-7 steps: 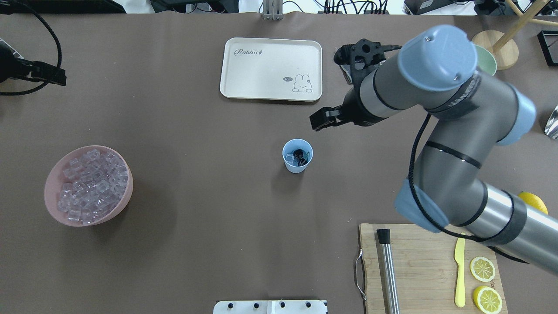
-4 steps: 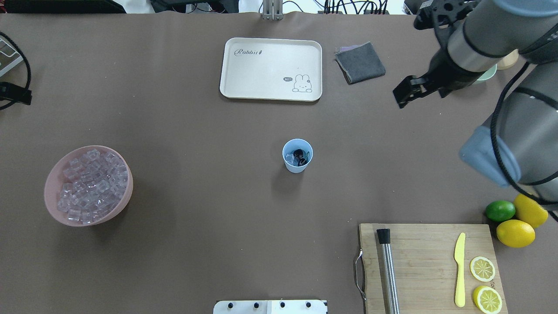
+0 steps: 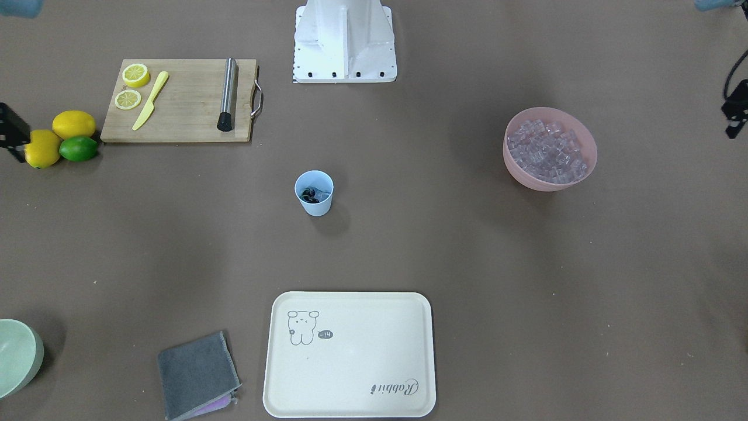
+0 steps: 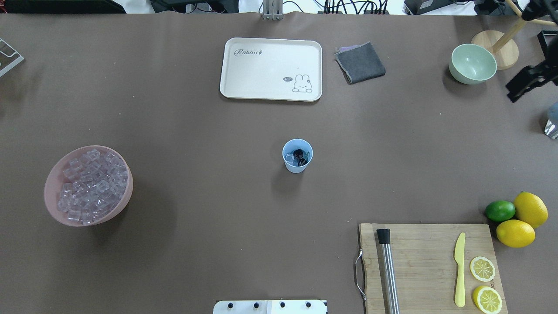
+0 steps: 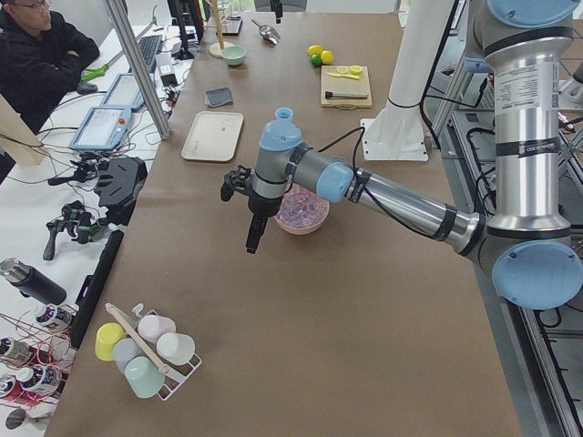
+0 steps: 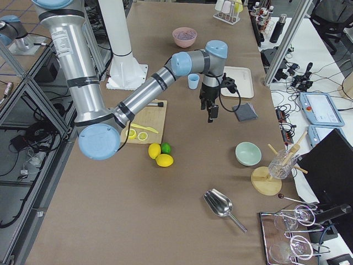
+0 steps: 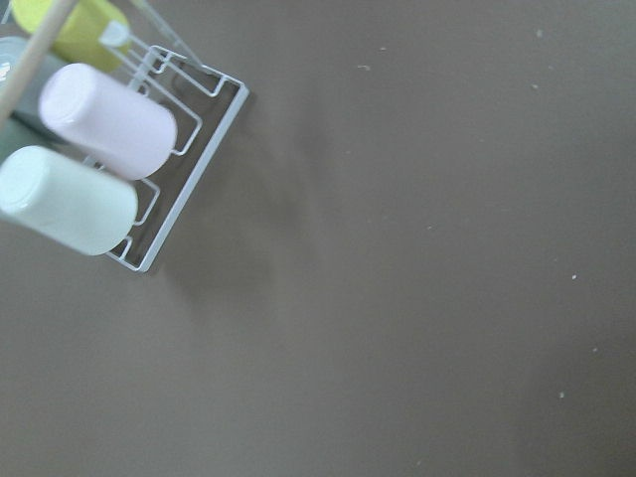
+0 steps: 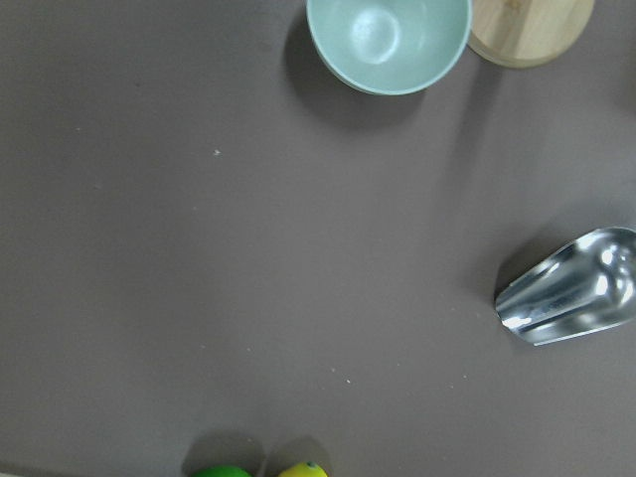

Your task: Put ice and cherries in cup

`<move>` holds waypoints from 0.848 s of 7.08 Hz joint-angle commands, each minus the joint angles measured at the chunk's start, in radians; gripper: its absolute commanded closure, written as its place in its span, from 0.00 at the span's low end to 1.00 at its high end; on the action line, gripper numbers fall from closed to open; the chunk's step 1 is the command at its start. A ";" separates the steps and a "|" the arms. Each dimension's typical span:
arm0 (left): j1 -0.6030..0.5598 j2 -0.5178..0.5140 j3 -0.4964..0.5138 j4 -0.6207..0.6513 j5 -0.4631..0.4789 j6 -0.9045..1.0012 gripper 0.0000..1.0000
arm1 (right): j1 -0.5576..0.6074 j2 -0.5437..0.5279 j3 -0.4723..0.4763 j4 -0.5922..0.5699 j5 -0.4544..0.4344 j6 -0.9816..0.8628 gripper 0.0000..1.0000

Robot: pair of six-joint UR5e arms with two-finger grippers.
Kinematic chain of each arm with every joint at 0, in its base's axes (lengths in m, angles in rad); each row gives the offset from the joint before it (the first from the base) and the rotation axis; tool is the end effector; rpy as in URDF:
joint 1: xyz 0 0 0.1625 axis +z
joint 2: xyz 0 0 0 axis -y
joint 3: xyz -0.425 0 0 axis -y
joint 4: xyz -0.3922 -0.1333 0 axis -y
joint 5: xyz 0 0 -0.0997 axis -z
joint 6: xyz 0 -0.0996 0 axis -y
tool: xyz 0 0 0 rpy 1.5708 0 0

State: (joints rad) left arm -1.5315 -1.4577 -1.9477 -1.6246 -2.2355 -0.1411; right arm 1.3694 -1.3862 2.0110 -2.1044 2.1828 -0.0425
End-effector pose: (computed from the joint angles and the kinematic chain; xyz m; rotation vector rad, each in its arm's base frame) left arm -0.0541 -0.4523 0.5259 0.2451 0.6836 0.0083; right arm -0.0260 -0.5079 0.4230 0.0396 -0.6185 -0.2640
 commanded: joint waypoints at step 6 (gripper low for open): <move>-0.225 -0.032 0.196 0.017 -0.070 0.321 0.02 | 0.307 -0.290 -0.335 0.345 0.049 -0.278 0.00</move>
State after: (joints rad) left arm -1.7558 -1.4853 -1.7585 -1.6036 -2.3015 0.1764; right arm 1.6637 -1.6536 1.7765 -1.9084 2.2287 -0.3263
